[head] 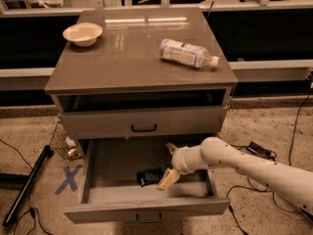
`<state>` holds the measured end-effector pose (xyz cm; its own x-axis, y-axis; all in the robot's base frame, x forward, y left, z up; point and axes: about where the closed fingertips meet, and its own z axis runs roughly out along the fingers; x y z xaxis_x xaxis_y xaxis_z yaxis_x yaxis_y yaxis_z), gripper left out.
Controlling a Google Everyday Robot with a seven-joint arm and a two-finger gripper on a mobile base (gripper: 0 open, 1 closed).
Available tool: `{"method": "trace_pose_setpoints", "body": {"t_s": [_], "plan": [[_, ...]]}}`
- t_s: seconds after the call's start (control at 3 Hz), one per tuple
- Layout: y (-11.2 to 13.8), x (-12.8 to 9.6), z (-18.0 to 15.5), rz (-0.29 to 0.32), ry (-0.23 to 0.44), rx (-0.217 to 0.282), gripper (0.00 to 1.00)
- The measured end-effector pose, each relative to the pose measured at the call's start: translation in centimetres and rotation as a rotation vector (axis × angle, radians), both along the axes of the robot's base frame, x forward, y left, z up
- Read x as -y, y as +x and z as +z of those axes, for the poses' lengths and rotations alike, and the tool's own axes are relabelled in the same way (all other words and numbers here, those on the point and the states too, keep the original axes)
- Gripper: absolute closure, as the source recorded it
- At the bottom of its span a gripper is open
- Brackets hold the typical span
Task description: Pick rxbar blueberry from middle drawer and place on counter
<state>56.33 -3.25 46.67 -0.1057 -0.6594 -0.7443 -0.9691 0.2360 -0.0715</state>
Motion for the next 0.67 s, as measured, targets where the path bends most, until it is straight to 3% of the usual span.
{"method": "trace_pose_setpoints", "body": {"t_s": [0.67], "plan": [[2.3, -1.1, -2.8, -0.056, -0.062, 0.069, 0.00]]}}
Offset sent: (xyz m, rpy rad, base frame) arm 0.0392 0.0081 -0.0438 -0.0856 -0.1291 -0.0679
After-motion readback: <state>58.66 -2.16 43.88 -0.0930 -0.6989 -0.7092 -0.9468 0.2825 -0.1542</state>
